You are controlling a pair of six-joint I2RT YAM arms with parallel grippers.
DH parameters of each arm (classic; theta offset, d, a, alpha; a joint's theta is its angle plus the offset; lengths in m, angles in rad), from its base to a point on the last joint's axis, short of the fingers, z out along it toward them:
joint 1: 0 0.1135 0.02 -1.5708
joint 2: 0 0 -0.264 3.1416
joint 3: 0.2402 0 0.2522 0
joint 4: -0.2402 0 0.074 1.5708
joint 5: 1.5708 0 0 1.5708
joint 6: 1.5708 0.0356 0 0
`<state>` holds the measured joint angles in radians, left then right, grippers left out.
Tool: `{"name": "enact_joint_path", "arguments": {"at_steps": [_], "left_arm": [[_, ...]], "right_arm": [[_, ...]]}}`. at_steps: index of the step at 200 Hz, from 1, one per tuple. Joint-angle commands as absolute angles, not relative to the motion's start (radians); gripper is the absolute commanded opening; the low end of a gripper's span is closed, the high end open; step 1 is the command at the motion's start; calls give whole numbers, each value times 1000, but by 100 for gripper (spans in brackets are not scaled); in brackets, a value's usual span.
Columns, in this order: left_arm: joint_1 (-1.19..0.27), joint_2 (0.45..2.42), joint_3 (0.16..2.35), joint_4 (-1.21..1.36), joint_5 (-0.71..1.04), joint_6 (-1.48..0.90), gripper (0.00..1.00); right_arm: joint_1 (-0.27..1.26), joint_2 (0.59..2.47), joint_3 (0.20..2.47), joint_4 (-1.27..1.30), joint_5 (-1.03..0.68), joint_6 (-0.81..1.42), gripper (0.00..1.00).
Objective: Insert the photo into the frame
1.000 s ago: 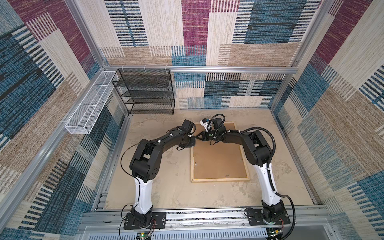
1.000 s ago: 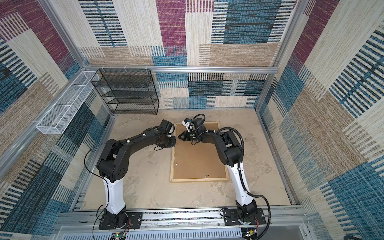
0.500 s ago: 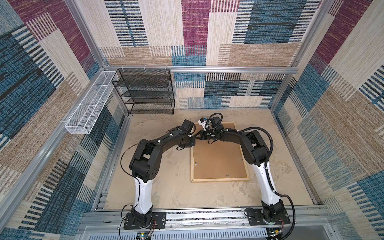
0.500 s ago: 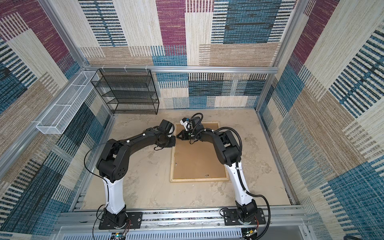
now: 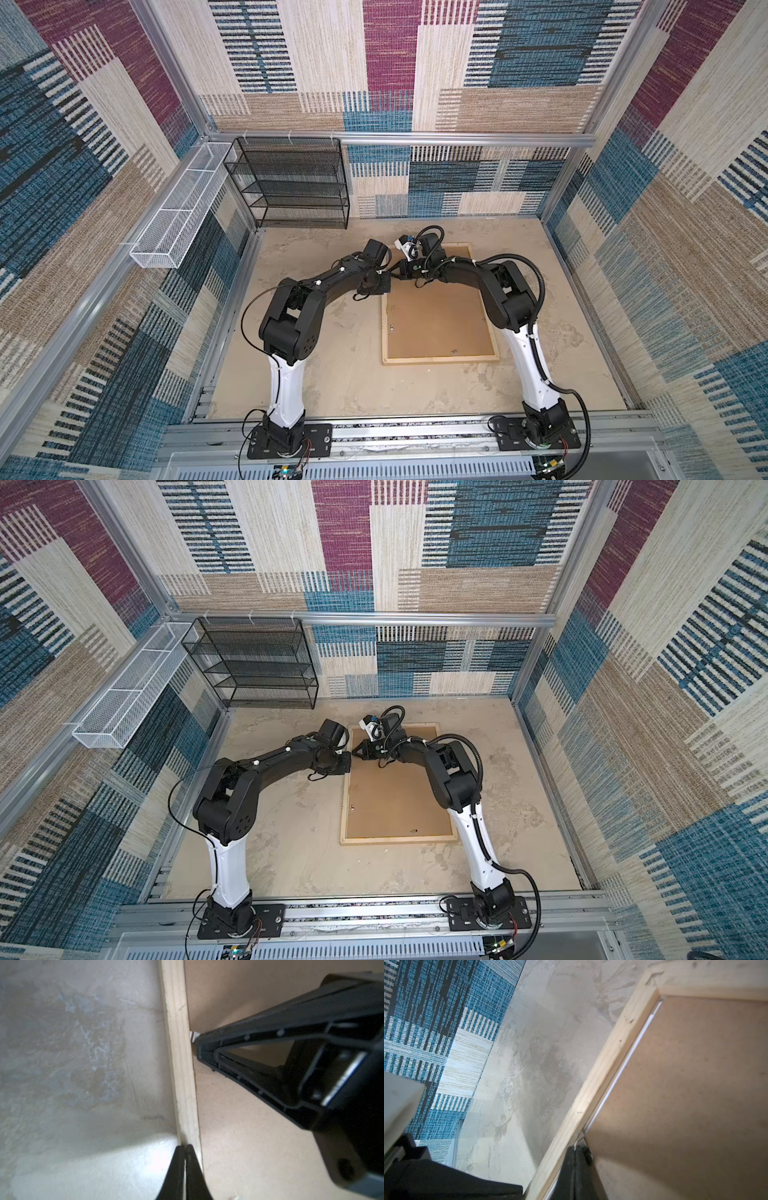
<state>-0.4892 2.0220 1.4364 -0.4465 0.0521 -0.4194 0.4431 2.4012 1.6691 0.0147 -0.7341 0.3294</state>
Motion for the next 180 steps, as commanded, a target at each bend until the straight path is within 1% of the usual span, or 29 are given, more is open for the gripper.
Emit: {"name": "enact_joint_path", "arguments": {"at_steps": [1,12,44,56,70,80,118,148,180], "left_arm": [[-492,2023,1430,-455,74,-413,10],[-493,2022,1428,-456,70,-413,12],[-492,2020,1437,-462,54,-410,18],[-492,2020,1440,-464,50,-408,19],[-492,2023,1444,-466,46,-407,20],[-492,2027,1449,-469,45,-407,20],[-492,2034,1451,-469,49,-407,15],[-492,2038,1453,-469,58,-405,11],[-492,2043,1455,-470,66,-407,10]], "right_arm": [[445,2398,1660,-2,-736,339,2],[443,2384,1648,7,-739,341,5],[431,2358,1629,17,-754,349,21],[424,2353,1625,20,-755,351,23],[419,2355,1625,18,-757,351,28],[418,2360,1631,13,-760,350,30],[416,2386,1658,0,-771,351,30],[416,2404,1690,-30,-784,341,25],[418,2422,1715,-63,-789,338,22]]}}
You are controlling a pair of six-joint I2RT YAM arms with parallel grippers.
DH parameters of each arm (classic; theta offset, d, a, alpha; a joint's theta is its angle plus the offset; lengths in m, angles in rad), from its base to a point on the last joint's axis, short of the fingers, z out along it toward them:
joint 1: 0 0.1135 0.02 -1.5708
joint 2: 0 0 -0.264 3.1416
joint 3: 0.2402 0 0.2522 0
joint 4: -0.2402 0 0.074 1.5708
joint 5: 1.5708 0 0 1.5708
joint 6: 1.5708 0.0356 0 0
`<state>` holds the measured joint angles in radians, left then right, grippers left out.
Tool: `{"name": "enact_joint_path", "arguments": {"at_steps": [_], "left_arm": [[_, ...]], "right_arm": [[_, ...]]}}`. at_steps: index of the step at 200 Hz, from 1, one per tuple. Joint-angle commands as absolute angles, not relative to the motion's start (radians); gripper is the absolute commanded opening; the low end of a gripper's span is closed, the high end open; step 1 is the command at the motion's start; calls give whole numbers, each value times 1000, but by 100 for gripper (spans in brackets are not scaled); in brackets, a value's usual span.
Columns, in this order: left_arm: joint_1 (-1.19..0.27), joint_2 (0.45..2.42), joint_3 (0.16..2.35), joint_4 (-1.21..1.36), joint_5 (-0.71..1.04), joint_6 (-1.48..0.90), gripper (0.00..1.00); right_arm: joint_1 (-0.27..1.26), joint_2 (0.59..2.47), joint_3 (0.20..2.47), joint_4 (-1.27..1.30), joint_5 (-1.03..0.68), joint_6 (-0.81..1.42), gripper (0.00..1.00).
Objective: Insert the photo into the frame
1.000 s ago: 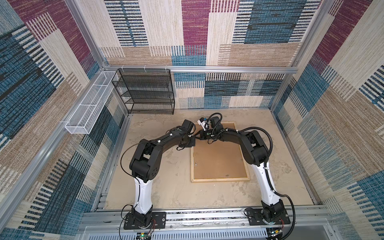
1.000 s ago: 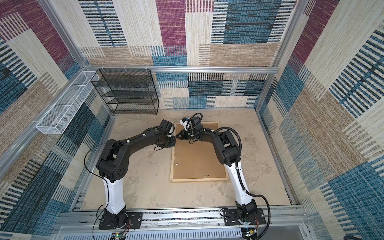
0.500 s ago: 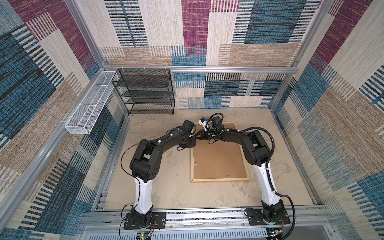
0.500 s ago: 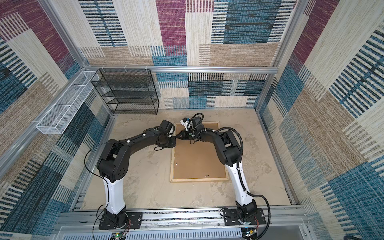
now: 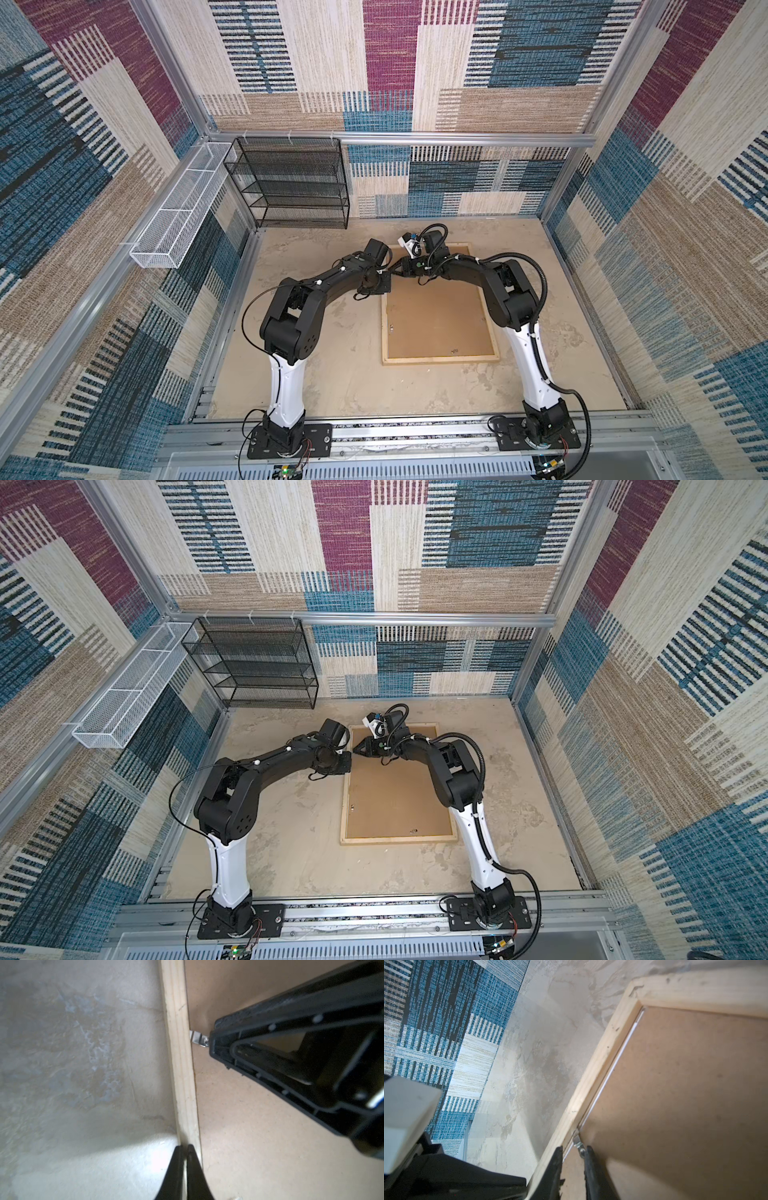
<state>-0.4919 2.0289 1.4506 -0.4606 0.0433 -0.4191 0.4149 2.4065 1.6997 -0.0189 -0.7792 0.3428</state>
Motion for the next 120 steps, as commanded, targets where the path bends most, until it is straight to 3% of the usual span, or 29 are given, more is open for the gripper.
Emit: {"name": "enact_joint_path", "arguments": {"at_steps": [1,77,120], "left_arm": [[-492,2043,1455,-470,67,-407,10],[-492,2037,1449,-469,68,-404,9],[-492,2033,1442,-469,66,-403,9]], "right_arm": [[417,2423,1716,-63,-789,338,22],[430,2452,1769,-146,-741,337,18],[428,2421,1741,-158,-688,354,25]]}}
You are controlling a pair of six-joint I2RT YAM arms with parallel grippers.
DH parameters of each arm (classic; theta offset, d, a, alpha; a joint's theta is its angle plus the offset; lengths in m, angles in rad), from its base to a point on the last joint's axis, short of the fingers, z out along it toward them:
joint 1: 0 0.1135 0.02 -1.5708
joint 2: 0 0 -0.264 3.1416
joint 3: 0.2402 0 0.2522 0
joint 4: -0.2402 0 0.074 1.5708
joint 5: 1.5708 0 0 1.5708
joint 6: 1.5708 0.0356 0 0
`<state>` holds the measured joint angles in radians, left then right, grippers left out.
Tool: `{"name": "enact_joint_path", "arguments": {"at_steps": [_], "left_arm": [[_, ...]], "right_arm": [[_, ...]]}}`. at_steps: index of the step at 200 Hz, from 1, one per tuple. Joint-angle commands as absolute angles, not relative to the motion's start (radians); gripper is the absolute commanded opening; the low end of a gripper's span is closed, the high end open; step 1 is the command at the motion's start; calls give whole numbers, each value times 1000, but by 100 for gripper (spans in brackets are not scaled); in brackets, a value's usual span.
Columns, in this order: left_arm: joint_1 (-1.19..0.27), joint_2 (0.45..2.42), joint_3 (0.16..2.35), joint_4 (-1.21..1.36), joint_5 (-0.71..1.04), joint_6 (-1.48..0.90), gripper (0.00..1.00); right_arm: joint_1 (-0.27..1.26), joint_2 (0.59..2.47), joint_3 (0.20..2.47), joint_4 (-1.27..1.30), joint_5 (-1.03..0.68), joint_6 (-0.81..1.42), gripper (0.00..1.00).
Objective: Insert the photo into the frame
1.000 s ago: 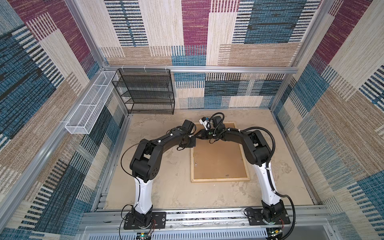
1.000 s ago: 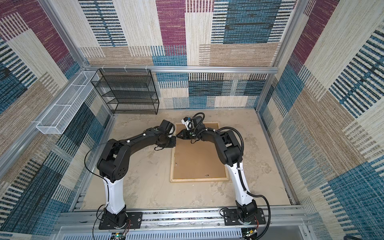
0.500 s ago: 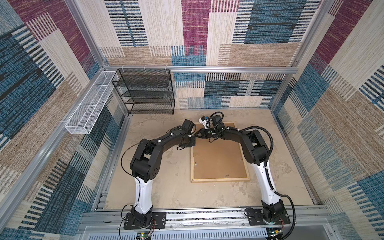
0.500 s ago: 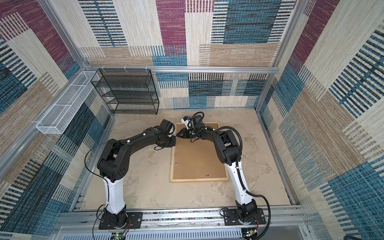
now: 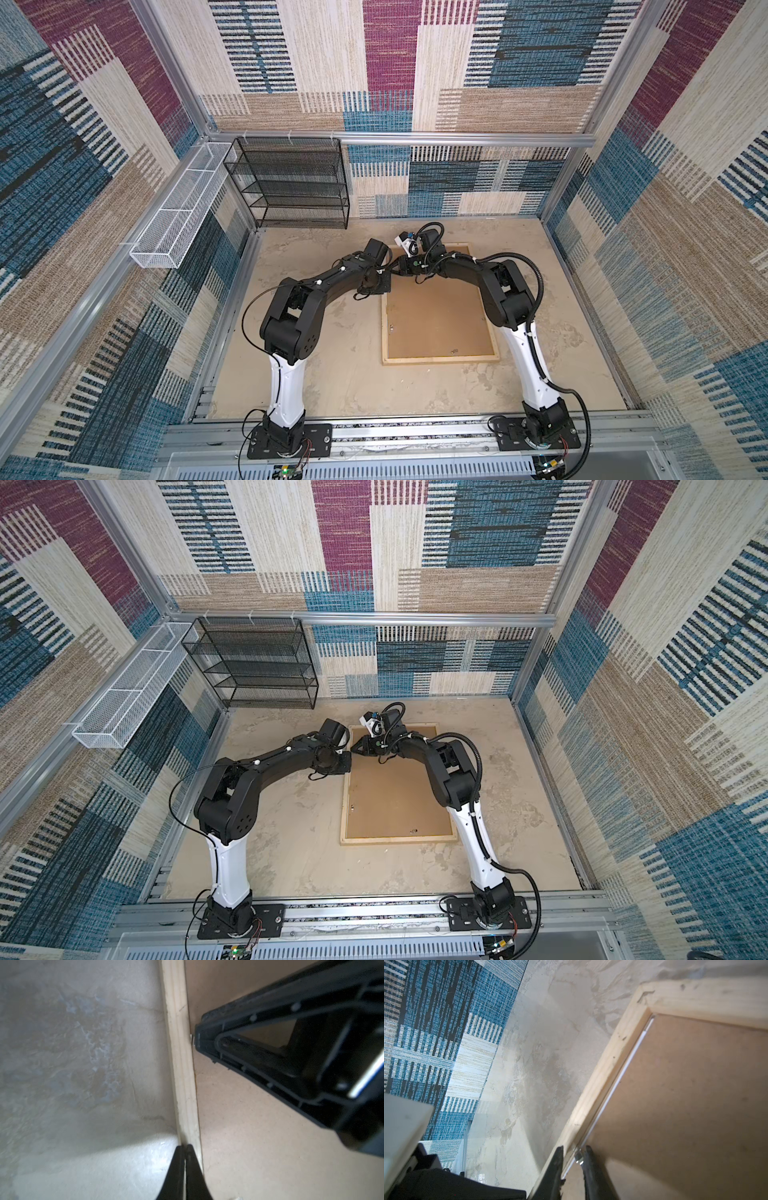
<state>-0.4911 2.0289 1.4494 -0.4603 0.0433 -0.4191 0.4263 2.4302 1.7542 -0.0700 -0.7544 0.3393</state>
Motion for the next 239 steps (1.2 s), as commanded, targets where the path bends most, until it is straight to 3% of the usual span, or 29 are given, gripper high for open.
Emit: {"name": "enact_joint_path", "arguments": {"at_steps": [1,94,239], "left_arm": [[-492,2032,1442,-469,66,-403,9],[-492,2028,1433,-461,60,-414,9],[-505,2028,1431,-416,10,-413,14]], "right_arm": [[428,2421,1741,-159,-687,354,25],[428,2410,1743,-265,-655,369,26],[420,2473,1896,-507,-766,416,30]]}}
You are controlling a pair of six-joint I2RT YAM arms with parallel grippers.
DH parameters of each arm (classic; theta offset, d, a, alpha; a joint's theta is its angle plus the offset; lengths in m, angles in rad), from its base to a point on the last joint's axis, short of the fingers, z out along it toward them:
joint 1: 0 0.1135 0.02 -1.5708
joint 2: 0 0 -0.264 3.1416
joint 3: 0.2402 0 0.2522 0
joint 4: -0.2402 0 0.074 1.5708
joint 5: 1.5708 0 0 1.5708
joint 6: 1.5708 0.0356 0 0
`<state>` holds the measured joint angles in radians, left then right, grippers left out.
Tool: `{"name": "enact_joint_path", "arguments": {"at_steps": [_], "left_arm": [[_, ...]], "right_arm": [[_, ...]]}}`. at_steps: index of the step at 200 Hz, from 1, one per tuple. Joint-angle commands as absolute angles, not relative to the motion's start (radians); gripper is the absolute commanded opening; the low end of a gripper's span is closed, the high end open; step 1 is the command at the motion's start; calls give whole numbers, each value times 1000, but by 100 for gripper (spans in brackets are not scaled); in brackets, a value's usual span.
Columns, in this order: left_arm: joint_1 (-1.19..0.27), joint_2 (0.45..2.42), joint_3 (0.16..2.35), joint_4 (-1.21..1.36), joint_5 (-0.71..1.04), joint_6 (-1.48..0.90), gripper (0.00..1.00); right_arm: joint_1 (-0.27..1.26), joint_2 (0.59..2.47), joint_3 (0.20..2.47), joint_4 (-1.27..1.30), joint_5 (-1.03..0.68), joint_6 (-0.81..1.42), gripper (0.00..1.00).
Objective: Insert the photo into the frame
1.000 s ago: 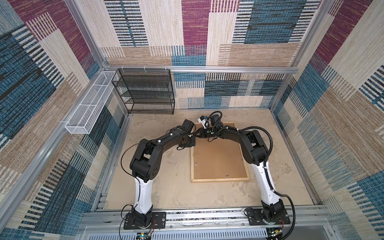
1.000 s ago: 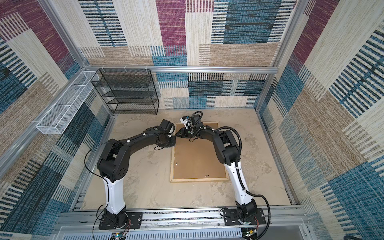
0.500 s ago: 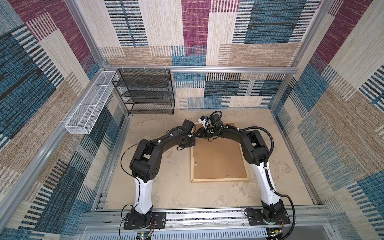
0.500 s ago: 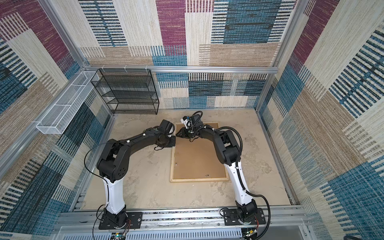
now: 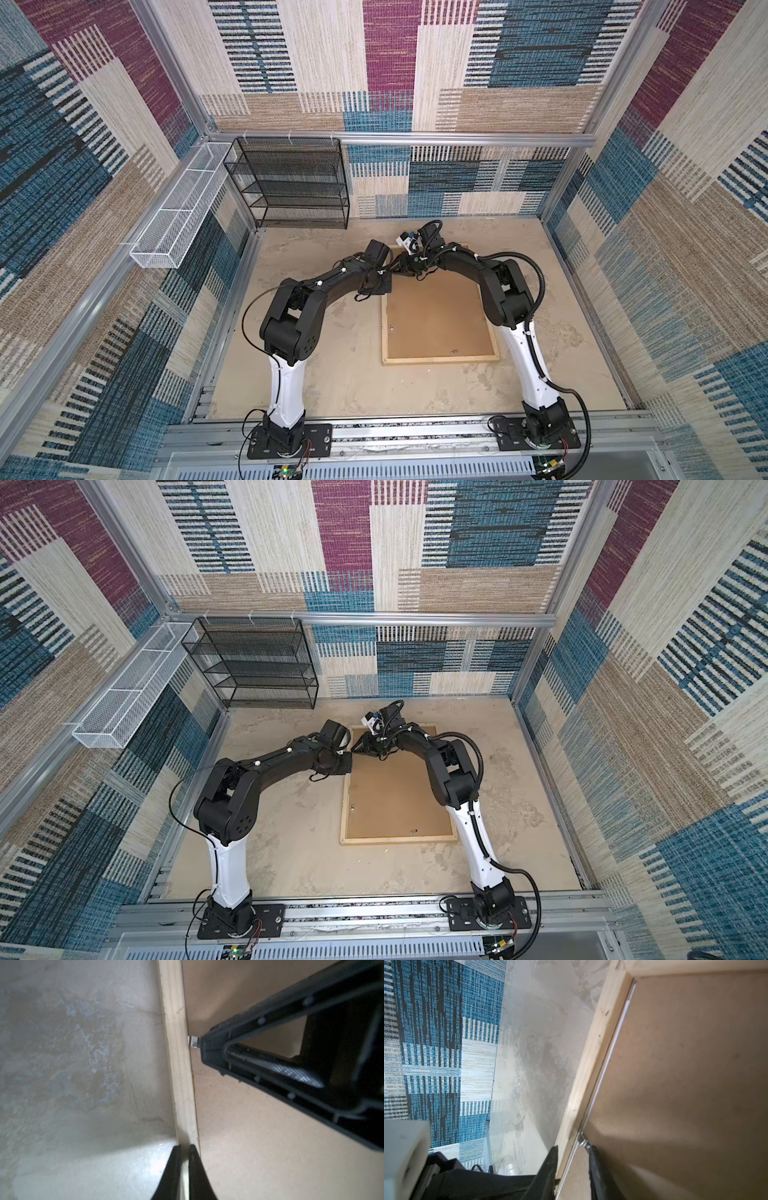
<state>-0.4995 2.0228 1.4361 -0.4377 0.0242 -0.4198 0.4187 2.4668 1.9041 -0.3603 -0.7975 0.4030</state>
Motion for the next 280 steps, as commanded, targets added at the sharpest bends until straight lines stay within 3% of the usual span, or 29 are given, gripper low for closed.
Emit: {"name": "enact_joint_path", "arguments": {"at_steps": [1,280], "left_arm": [[-505,2028,1431,-416,10,-414,14],[-519,2058,1443,-410,47,-403,11]], "right_arm": [[419,2473,1895,-507,-766,416,30],[390,2574,1991,-495,-771,479,30]]}}
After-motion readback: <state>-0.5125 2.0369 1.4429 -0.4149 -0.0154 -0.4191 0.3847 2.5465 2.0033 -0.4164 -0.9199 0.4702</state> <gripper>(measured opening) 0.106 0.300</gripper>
